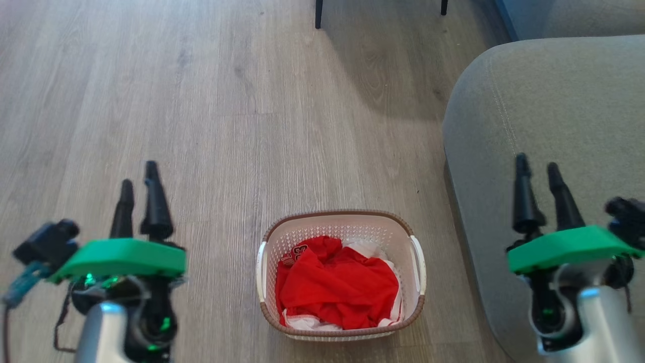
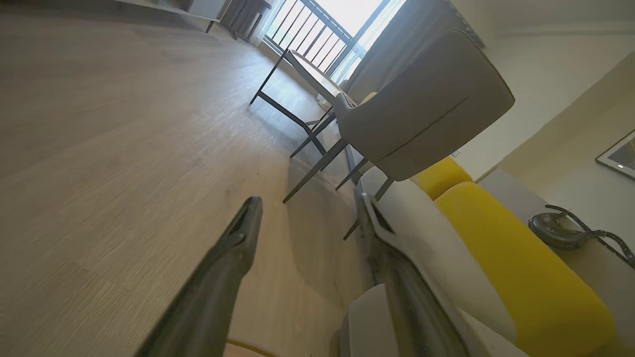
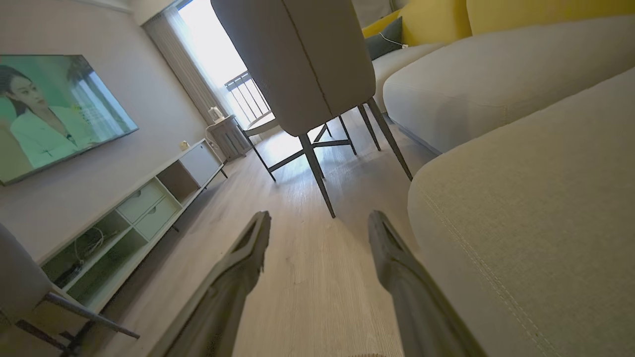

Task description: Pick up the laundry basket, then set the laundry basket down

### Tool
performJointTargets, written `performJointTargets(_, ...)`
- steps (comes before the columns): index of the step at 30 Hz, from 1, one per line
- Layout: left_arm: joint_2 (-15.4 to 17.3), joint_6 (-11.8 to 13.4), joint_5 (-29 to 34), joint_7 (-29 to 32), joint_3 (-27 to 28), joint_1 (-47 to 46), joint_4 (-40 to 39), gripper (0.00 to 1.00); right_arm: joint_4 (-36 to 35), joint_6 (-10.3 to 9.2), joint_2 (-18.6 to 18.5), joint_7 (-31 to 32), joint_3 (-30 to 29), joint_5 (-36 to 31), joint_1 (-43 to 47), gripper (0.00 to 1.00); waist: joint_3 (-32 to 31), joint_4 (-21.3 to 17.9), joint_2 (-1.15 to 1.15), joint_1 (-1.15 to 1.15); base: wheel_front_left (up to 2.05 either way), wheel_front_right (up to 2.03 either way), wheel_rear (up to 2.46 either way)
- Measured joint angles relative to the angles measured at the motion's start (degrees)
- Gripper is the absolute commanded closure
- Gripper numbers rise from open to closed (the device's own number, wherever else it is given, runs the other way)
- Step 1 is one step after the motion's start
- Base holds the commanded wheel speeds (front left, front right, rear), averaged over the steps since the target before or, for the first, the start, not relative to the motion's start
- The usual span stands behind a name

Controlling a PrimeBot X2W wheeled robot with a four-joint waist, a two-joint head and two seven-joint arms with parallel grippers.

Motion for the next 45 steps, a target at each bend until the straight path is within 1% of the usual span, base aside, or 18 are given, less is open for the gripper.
performJointTargets(4,0.0,1.5,6.7,-0.7,-4.0,0.0,-0.8,0.00,-0.4,0.00,-0.2,-0.7,2.4,-5.3,-0.2,0.00,-0.1,0.0,0.00,0.00,0.00,0.00,0.00)
performJointTargets(7,0.3,3.7,12.0,-1.1,-7.3,-0.1,-1.0,0.00,-0.7,0.00,-0.5,-1.2,3.5,-8.8,-0.6,0.00,-0.3,0.0,0.00,0.00,0.00,0.00,0.00)
performJointTargets(10,2.4,7.3,16.3,-1.5,-12.0,-0.9,-0.9,0.00,-0.9,0.00,-0.9,-1.5,4.7,-12.0,-1.0,0.00,-0.3,0.0,0.00,0.00,0.00,0.00,0.00)
performJointTargets(14,6.0,13.6,20.7,-2.3,-19.6,-3.6,-0.5,0.00,-0.9,0.00,-1.6,-2.2,5.8,-15.8,-1.0,0.00,-0.2,-0.1,0.00,0.00,0.00,0.00,0.00)
performJointTargets(17,8.4,18.1,22.8,-2.8,-25.2,-5.3,0.7,0.00,-0.9,0.00,-1.8,-2.7,6.6,-18.5,-1.0,0.00,-0.2,-0.1,0.00,0.00,0.00,0.00,0.00)
performJointTargets(20,9.8,21.3,23.2,-3.2,-29.4,-6.1,2.4,0.00,-0.9,0.00,-1.9,-3.3,7.4,-21.2,-1.0,0.00,-0.2,-0.1,0.00,0.00,0.00,0.00,0.00)
performJointTargets(22,10.9,23.2,24.6,-3.5,-32.2,-6.8,2.5,0.00,-0.7,0.00,-1.9,-3.6,7.4,-22.5,-1.0,0.00,-0.2,-0.2,0.00,0.00,0.00,0.00,0.00)
performJointTargets(23,10.9,23.2,24.6,-3.5,-32.2,-6.8,2.5,0.00,-0.7,0.00,-1.9,-3.6,7.4,-22.5,-1.0,0.00,-0.2,-0.2,0.00,0.00,0.00,0.00,0.00)
performJointTargets(25,11.5,25.4,25.5,-3.8,-34.4,-8.2,2.3,0.00,-0.7,0.00,-1.9,-3.9,7.3,-24.4,-1.0,0.00,-0.1,-0.2,0.00,0.00,0.00,0.00,0.00)
performJointTargets(29,11.9,28.4,25.5,-4.4,-36.7,-10.2,2.0,0.00,-1.5,0.00,-1.9,-4.6,7.4,-27.6,-1.1,0.00,0.1,-0.3,0.00,0.00,0.00,0.00,0.00)
performJointTargets(34,11.9,29.1,26.1,-5.6,-36.7,-10.3,-0.1,0.00,-3.4,0.00,-1.8,-5.3,7.7,-30.9,-2.1,0.00,0.6,-0.3,0.00,0.00,0.00,0.00,0.00)
performJointTargets(36,11.7,28.2,26.1,-5.8,-36.3,-10.3,-2.2,0.00,-4.4,0.00,-1.7,-5.8,7.8,-32.1,-2.6,0.00,0.8,-0.3,0.00,0.00,0.00,0.00,0.00)
performJointTargets(38,10.7,26.8,26.1,-6.3,-34.1,-10.3,-4.2,0.00,-5.0,0.00,-1.7,-6.1,7.9,-32.8,-2.9,0.00,1.0,-0.3,0.00,0.00,0.00,0.00,0.00)
performJointTargets(39,10.2,25.7,26.1,-6.3,-32.8,-10.2,-5.0,0.00,-5.4,0.00,-1.7,-6.4,7.9,-33.3,-3.0,0.00,1.0,-0.3,0.00,0.00,0.00,0.00,0.00)
performJointTargets(40,9.0,22.9,26.0,-6.8,-29.9,-9.9,-5.3,0.00,-5.9,0.00,-1.6,-6.7,7.9,-34.2,-3.2,0.00,1.1,-0.3,0.00,0.00,0.00,0.00,0.00)
performJointTargets(41,8.1,21.1,25.8,-6.8,-28.0,-9.3,-5.1,0.00,-5.9,0.00,-1.6,-6.9,7.9,-34.6,-3.2,0.00,1.1,-0.3,0.00,0.00,0.00,0.00,0.00)
performJointTargets(43,6.5,16.9,25.8,-7.3,-24.9,-7.5,-4.1,0.00,-5.1,0.00,-1.5,-7.2,7.8,-34.8,-3.2,0.00,1.1,-0.2,0.00,0.00,0.00,0.00,0.00)
performJointTargets(45,5.0,13.3,27.2,-7.4,-22.1,-5.8,-2.7,0.00,-3.9,0.00,-1.4,-7.6,7.9,-34.5,-3.1,0.00,1.0,-0.2,0.00,0.00,0.00,0.00,0.00)
